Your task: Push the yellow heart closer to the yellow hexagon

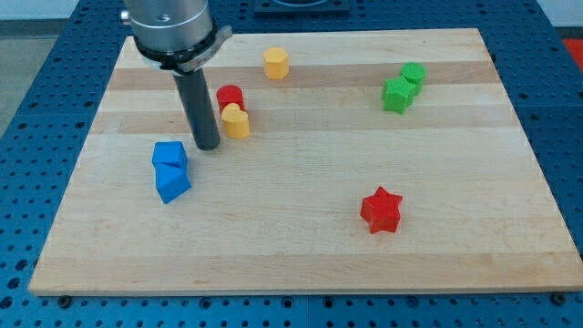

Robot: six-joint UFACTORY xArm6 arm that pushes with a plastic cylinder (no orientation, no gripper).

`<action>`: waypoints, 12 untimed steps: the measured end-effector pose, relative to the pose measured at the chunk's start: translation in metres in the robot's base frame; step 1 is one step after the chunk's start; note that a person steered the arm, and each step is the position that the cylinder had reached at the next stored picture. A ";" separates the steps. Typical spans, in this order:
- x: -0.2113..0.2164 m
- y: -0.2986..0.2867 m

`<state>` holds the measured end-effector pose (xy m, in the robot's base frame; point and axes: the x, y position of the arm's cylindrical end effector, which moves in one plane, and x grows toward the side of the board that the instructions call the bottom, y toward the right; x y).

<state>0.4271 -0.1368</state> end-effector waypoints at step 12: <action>-0.034 0.116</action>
<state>0.3929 -0.0211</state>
